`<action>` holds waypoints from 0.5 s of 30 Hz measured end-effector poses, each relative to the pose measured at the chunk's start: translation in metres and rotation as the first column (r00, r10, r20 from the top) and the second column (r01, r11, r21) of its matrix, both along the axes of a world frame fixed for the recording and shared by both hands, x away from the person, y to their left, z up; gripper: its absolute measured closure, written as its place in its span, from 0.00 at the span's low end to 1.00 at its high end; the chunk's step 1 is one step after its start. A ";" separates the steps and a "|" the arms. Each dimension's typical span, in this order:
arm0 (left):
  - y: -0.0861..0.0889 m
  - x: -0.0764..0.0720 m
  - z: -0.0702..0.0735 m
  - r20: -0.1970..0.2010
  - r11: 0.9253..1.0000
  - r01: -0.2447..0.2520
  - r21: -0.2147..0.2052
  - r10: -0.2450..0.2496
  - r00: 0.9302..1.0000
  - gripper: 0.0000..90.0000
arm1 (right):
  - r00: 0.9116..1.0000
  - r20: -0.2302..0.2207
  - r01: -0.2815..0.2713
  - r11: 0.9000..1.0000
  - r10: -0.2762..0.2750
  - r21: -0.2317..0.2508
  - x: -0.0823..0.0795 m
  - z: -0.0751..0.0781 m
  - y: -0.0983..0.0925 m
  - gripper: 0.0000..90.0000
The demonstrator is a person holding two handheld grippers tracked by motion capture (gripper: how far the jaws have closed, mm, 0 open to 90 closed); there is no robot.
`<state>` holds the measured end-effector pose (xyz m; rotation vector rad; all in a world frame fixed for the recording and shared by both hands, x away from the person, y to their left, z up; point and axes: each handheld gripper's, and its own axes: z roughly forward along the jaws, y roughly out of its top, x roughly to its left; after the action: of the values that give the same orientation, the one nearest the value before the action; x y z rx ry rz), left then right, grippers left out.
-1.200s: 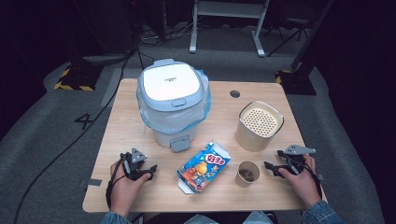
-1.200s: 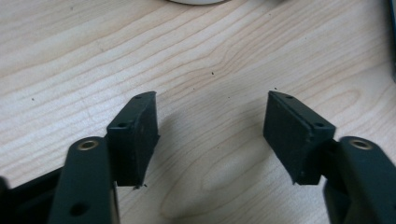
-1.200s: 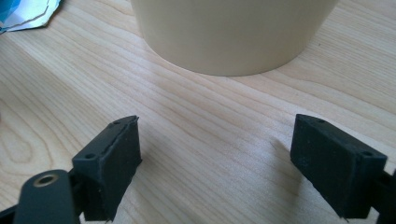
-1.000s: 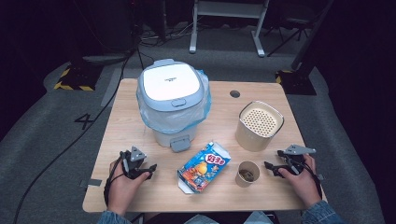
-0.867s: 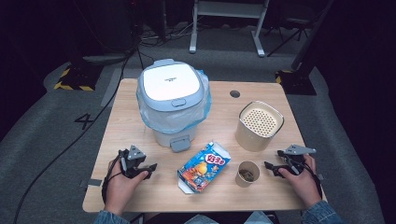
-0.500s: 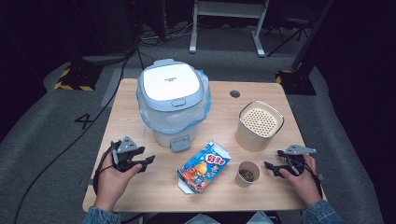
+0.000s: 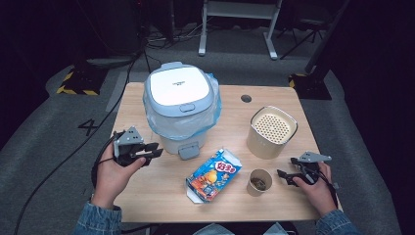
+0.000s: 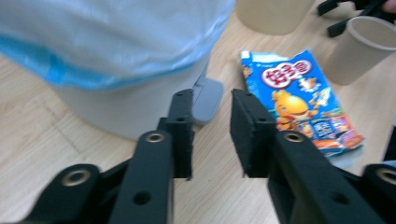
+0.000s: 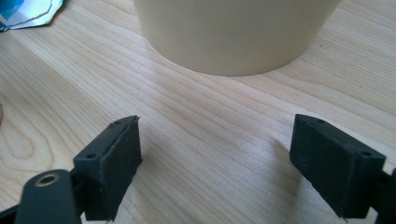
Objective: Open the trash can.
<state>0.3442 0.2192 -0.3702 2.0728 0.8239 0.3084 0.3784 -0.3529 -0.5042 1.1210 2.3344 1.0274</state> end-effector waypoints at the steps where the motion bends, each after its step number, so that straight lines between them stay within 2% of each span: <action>1: -0.002 0.003 0.007 0.006 0.999 0.034 -0.003 -0.034 0.999 0.84 | 1.000 0.000 0.000 1.000 0.000 0.000 0.000 0.000 0.000 0.18; 2: -0.002 0.003 0.007 0.006 0.999 0.034 -0.003 -0.034 0.999 0.86 | 1.000 0.000 0.000 1.000 0.000 0.000 0.000 0.000 0.000 0.18; 3: -0.003 0.005 0.012 0.009 0.998 0.061 -0.001 -0.061 0.998 0.89 | 1.000 0.000 0.000 1.000 0.000 0.000 0.000 0.000 0.000 0.18; 7: -0.005 0.011 0.023 0.006 0.995 0.103 0.015 -0.103 0.995 0.99 | 1.000 0.000 0.000 1.000 0.000 0.000 0.000 0.000 0.000 0.18; 10: -0.006 0.013 0.029 0.008 0.993 0.118 0.005 -0.118 0.993 1.00 | 1.000 0.000 0.000 1.000 0.000 0.000 0.000 0.000 0.000 0.18; 12: -0.007 0.015 0.039 0.026 0.990 0.139 -0.022 -0.138 0.990 1.00 | 1.000 0.000 0.000 1.000 0.000 0.000 0.000 0.000 0.000 0.18; 15: -0.009 0.018 0.051 0.049 0.987 0.154 -0.035 -0.153 0.987 1.00 | 1.000 0.000 0.000 1.000 0.000 0.000 0.000 0.000 0.000 0.18</action>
<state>0.3622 0.2101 -0.3193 2.0713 0.6331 0.2534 0.3784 -0.3529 -0.5042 1.1204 2.3343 1.0275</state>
